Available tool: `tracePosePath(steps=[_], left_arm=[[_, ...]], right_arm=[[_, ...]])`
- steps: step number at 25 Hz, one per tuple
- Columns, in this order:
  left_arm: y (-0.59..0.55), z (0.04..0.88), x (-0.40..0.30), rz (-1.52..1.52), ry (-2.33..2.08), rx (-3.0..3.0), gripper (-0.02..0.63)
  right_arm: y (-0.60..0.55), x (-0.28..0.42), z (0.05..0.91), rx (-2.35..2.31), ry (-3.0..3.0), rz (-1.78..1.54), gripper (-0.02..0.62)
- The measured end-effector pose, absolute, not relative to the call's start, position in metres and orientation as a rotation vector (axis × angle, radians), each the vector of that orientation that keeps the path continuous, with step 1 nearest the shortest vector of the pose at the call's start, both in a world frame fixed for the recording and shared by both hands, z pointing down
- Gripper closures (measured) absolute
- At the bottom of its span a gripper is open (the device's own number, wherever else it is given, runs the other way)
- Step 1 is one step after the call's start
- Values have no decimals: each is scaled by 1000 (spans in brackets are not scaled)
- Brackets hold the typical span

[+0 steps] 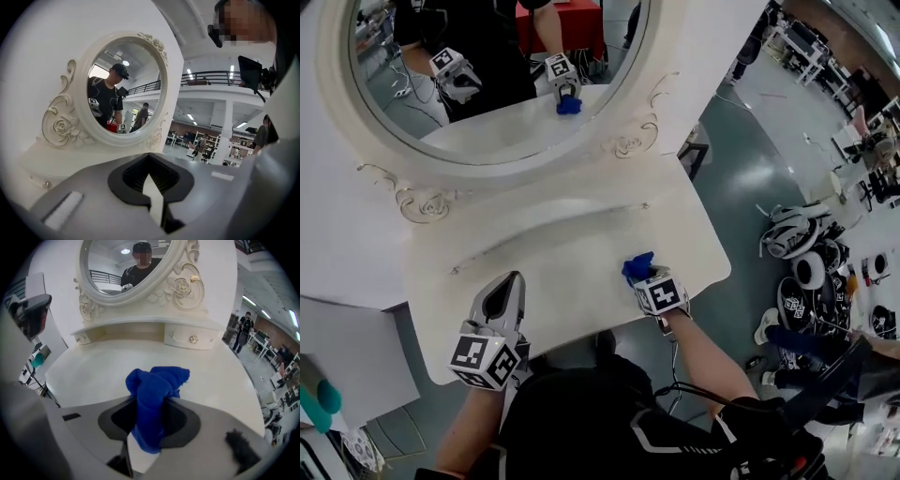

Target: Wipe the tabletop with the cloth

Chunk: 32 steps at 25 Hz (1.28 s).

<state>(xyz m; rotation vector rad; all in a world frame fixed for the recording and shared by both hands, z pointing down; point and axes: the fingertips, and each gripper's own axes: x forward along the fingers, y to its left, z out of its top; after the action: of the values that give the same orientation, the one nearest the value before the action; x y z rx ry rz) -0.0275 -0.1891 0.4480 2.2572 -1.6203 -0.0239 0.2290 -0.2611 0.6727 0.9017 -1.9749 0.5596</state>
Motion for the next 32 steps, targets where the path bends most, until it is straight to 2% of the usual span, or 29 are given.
tracePosePath(steps=[16, 27, 32], left_arm=[[-199, 441, 6, -19, -1526, 2341, 598], [-191, 440, -14, 11, -1711, 2223, 598], [-181, 442, -23, 53, -1784, 2164, 597]], right_arm=[[-188, 276, 669, 927, -1956, 658, 459], [-339, 221, 646, 975, -2103, 545, 459], [-390, 205, 661, 959, -2068, 505, 459]])
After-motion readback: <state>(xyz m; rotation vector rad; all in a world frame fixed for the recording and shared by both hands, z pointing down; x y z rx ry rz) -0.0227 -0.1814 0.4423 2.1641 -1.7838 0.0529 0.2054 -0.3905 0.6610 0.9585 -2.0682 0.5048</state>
